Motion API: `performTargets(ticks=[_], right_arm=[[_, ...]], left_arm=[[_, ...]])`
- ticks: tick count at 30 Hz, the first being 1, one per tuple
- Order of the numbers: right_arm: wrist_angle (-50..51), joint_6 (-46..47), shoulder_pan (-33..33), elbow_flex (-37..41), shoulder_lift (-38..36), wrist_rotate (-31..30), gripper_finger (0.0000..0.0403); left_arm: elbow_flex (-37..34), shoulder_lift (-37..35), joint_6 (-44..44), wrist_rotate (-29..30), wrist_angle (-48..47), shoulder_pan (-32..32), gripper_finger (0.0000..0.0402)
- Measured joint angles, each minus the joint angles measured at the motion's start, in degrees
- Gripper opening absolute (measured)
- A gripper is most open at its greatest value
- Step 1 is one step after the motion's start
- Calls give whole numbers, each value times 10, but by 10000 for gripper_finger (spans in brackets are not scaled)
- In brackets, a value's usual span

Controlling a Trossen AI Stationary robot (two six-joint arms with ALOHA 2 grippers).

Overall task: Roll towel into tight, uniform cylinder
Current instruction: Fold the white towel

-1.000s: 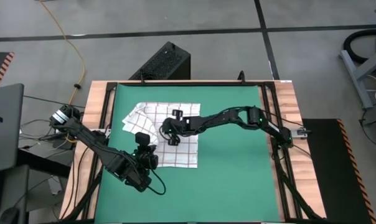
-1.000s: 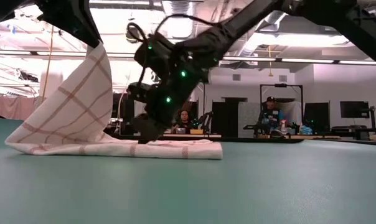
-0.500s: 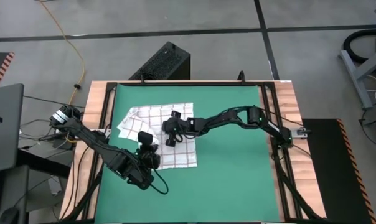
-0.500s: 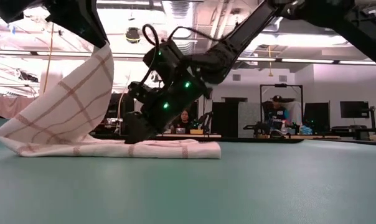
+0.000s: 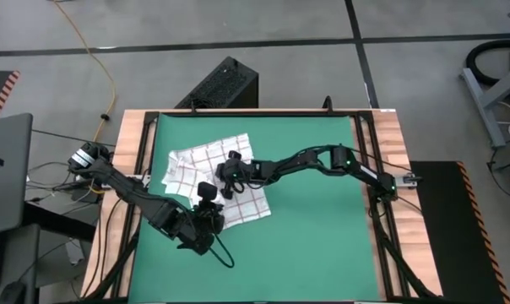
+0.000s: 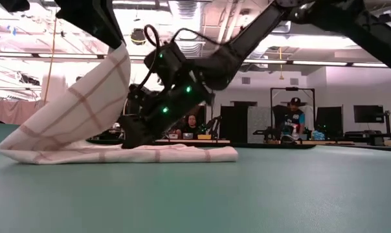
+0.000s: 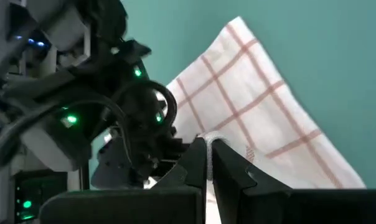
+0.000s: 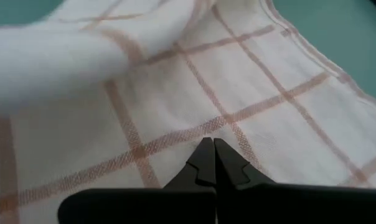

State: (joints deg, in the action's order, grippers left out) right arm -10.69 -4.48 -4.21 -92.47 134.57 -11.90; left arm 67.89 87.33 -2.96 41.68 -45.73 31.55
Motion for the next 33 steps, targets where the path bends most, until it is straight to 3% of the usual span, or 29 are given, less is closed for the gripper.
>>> performTargets(ticks=[5,9,12,20,33], right_arm=[[111,-34,7,-1,-83,-72,6],[231,-40,21,19,-153,-78,6],[266,-39,36,67,-191,-77,5],[71,21,56,264,-208,-76,4],[-3,47,63,276,-163,-49,3]], left_arm=[[-34,0,35,5,59,-16,0],[-67,0,54,-5,87,-28,0],[-80,0,53,-4,91,-34,0],[-82,0,91,-7,148,-49,0],[-82,10,146,-131,246,-117,0]])
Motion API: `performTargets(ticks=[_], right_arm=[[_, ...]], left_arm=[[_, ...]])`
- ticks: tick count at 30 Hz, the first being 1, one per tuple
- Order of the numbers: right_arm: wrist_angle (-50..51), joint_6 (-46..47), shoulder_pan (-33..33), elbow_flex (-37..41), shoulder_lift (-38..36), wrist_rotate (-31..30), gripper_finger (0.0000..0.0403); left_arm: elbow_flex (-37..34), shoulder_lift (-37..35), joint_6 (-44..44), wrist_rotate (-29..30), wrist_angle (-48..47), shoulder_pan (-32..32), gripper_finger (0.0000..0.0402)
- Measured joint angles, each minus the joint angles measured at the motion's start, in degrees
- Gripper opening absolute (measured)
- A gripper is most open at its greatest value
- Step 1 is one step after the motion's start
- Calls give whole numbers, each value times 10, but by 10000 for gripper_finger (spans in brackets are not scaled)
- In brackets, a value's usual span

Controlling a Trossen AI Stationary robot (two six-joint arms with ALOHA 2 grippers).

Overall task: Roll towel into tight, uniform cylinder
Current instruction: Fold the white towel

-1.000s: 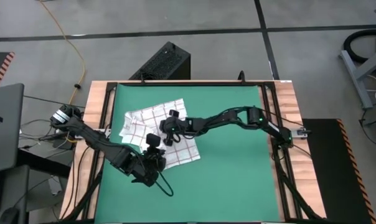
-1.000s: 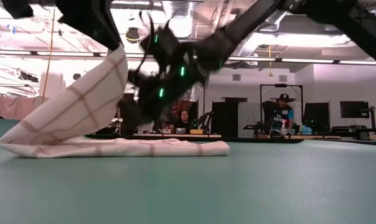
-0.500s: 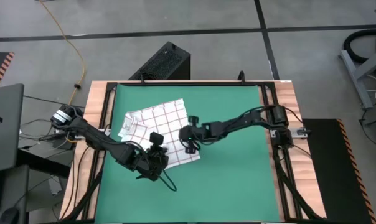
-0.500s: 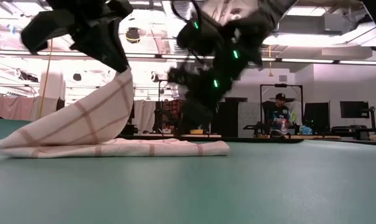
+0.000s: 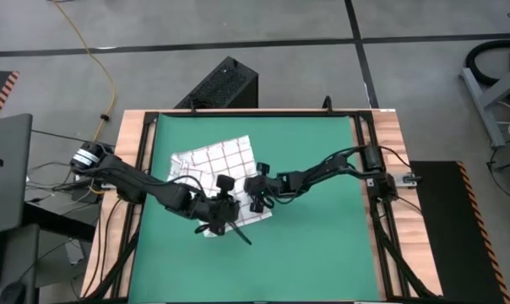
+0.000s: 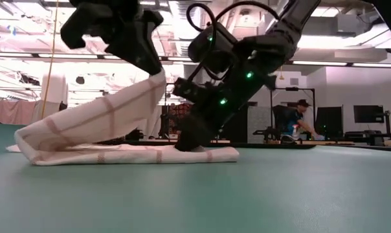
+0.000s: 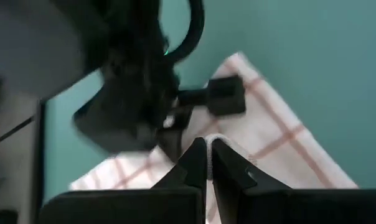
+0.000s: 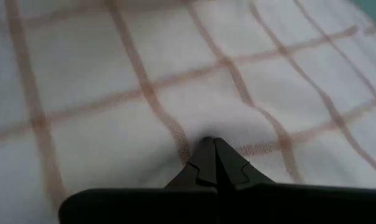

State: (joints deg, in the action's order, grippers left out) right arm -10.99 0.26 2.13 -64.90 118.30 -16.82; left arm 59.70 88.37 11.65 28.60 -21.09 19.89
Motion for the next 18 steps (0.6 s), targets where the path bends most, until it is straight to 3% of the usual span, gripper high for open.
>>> performTargets(ticks=[4,18], right_arm=[[-6,5,0,-2,14,6,3],[-4,-3,-2,-1,11,-22,4]], left_arm=[[0,39,30,-26,15,-10,0],[0,120,71,-5,78,-27,0]])
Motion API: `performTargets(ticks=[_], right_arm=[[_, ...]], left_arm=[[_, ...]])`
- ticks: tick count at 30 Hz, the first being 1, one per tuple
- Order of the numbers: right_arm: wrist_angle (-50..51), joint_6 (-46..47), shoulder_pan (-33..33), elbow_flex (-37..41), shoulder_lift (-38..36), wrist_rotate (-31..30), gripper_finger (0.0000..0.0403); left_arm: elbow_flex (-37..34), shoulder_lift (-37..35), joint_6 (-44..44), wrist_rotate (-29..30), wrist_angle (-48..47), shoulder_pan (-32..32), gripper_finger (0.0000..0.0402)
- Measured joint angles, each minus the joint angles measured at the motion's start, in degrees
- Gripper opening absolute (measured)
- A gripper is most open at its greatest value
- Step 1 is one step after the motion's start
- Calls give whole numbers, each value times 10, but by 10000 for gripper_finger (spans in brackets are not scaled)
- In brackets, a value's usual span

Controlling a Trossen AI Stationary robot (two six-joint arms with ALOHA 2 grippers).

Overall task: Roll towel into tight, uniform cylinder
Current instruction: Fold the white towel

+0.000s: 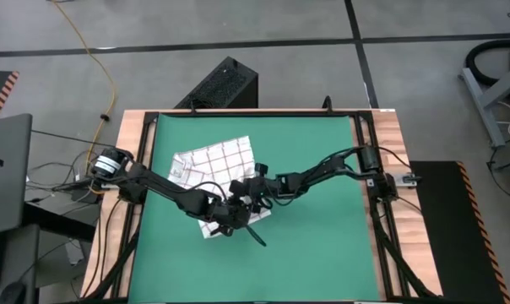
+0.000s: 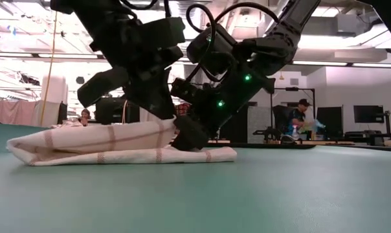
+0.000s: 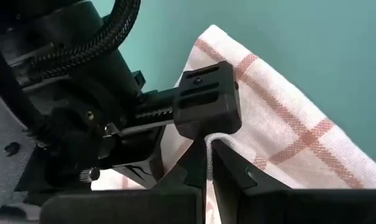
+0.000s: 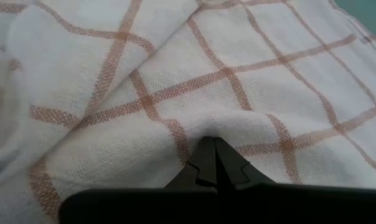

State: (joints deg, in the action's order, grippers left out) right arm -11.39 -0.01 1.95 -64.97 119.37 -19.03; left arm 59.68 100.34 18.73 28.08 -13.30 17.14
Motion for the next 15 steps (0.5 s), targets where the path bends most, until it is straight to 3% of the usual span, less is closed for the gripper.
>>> performTargets(ticks=[5,15], right_arm=[[85,-23,17,2,-36,-74,4],[133,-51,54,2,-101,-77,4]], left_arm=[[0,0,-7,9,-12,13,0],[0,1,-43,2,-73,21,0]])
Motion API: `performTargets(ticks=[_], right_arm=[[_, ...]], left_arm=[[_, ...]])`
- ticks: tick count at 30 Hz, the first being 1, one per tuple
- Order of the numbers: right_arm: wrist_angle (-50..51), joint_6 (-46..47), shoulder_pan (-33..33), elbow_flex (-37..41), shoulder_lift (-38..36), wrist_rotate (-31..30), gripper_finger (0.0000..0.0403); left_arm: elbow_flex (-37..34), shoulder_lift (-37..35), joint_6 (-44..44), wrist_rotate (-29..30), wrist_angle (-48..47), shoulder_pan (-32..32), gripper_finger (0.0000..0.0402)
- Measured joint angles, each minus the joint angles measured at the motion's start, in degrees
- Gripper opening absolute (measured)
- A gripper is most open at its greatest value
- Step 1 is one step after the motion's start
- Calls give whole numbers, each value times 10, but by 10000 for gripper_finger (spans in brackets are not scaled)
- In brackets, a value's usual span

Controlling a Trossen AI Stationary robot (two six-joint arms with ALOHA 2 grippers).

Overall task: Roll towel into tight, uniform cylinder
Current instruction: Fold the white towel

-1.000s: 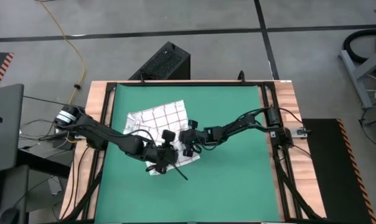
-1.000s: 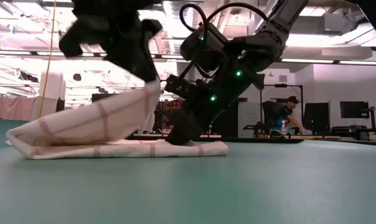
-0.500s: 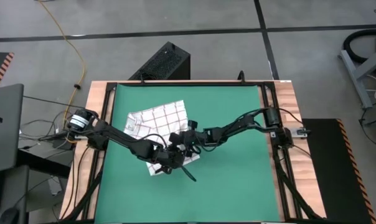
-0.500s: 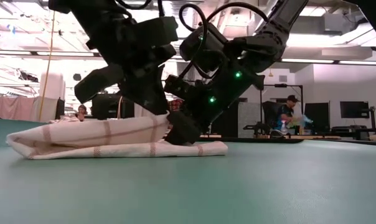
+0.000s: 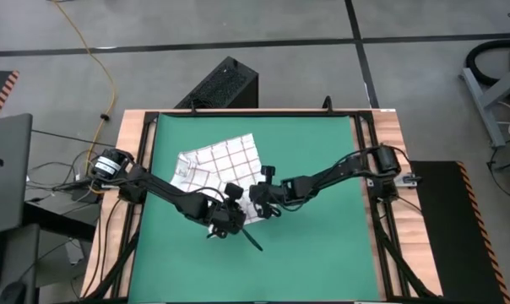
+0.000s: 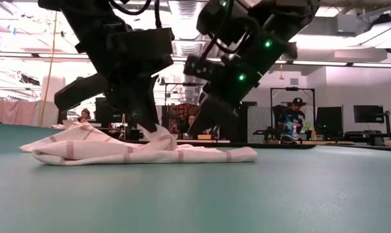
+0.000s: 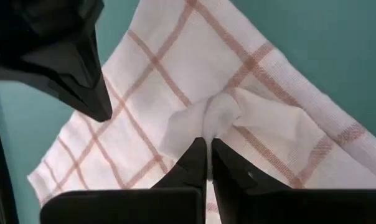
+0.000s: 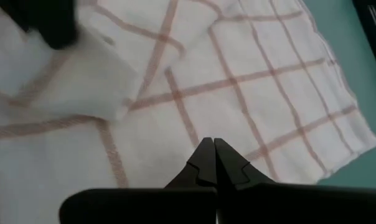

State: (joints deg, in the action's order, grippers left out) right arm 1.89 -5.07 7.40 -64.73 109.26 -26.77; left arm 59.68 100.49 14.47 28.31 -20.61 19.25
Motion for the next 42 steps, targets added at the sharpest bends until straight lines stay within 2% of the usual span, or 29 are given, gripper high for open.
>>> performTargets(ticks=[8,15,22,27,33,37,40,42], right_arm=[[83,71,29,12,11,-1,4],[1,96,34,56,15,4,4],[-89,81,17,56,55,52,4],[-105,90,14,55,85,52,4],[-121,96,14,56,89,53,4],[-120,96,14,56,89,56,4],[-122,96,15,56,89,56,4],[-123,97,15,56,89,56,4]], left_arm=[[0,0,7,4,3,0,0],[0,0,23,8,10,0,0],[0,0,45,0,43,0,0],[2,0,79,5,54,0,0],[47,0,119,9,57,0,0],[69,-2,144,-24,73,-3,0],[68,-2,132,-71,82,-13,0],[66,-2,125,-82,85,-21,0]])
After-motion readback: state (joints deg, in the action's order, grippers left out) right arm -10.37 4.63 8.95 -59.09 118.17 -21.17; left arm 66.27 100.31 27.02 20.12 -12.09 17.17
